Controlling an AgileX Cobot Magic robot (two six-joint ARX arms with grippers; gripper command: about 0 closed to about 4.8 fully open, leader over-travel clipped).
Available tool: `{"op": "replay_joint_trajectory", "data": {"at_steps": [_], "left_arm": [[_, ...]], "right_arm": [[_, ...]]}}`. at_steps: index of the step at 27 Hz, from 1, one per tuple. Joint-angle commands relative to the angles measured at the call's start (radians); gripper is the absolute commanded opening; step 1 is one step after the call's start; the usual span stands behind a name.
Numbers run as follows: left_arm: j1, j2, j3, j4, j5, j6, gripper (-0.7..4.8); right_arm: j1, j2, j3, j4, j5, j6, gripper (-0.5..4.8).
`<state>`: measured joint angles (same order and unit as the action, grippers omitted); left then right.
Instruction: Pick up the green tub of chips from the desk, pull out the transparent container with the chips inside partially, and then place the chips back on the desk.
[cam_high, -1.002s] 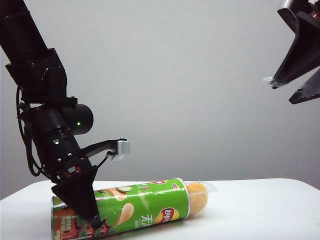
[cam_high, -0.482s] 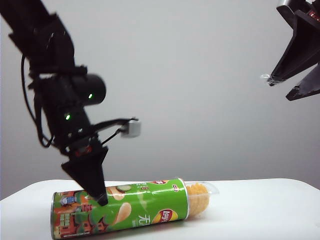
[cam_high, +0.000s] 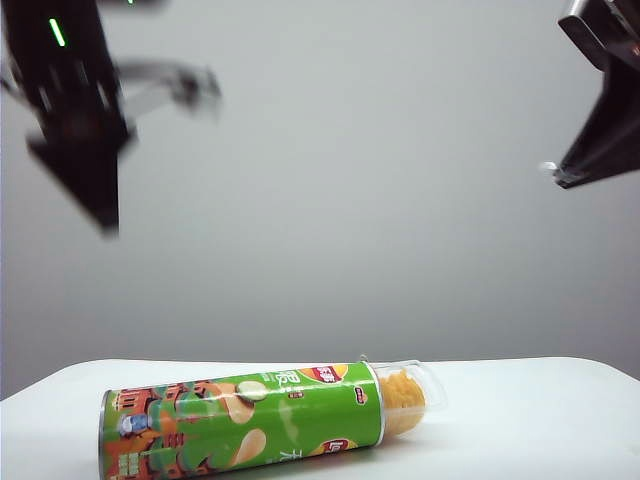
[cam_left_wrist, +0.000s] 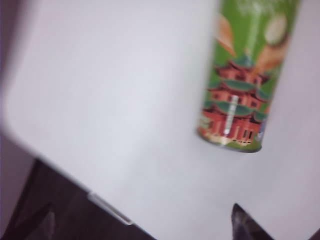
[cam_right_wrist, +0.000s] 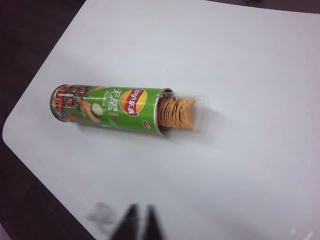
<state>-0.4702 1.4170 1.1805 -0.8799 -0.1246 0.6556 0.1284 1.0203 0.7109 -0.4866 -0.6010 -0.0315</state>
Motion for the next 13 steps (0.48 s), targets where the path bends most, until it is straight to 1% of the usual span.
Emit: {"op": "replay_joint_trajectory", "data": {"at_steps": [1,3,4,6,7,8,9,10,11,13], "left_arm": [[0.037,-0.169,-0.001,0.009,0.043,-0.047,4.79],[0.087,-0.285,-0.009,0.019,0.113,-0.054,4.18],[0.116,-0.333,-0.016,0.025,0.143,-0.061,3.98],[0.188,-0.438,-0.041,0.045,0.177,-0.07,3.88],[0.257,-0.525,-0.076,0.081,0.186,-0.071,3.88],[0.302,-0.578,-0.103,0.118,0.201,-0.089,3.88],[0.367,-0.668,-0.157,0.186,0.227,-0.135,3.52],[0.402,-0.718,-0.193,0.228,0.251,-0.155,3.25],[0.426,-0.756,-0.224,0.256,0.275,-0.171,3.12],[0.466,-0.829,-0.294,0.314,0.333,-0.219,2.99]], "right_arm": [[0.0,-0.029,0.006,0.026,-0.003,0.064,-0.05],[-0.001,-0.062,0.006,0.037,-0.003,0.101,-0.05],[-0.003,-0.084,0.006,0.043,-0.002,0.11,-0.05],[-0.026,-0.148,0.006,0.058,0.006,0.119,-0.05],[-0.048,-0.222,0.006,0.082,0.046,0.151,-0.05],[-0.059,-0.274,0.005,0.108,0.086,0.174,-0.05],[-0.077,-0.357,0.004,0.163,0.146,0.188,-0.05],[-0.09,-0.399,0.004,0.204,0.168,0.192,-0.05],[-0.103,-0.427,0.004,0.234,0.18,0.199,-0.05],[-0.133,-0.473,0.004,0.28,0.188,0.235,-0.05]]}}
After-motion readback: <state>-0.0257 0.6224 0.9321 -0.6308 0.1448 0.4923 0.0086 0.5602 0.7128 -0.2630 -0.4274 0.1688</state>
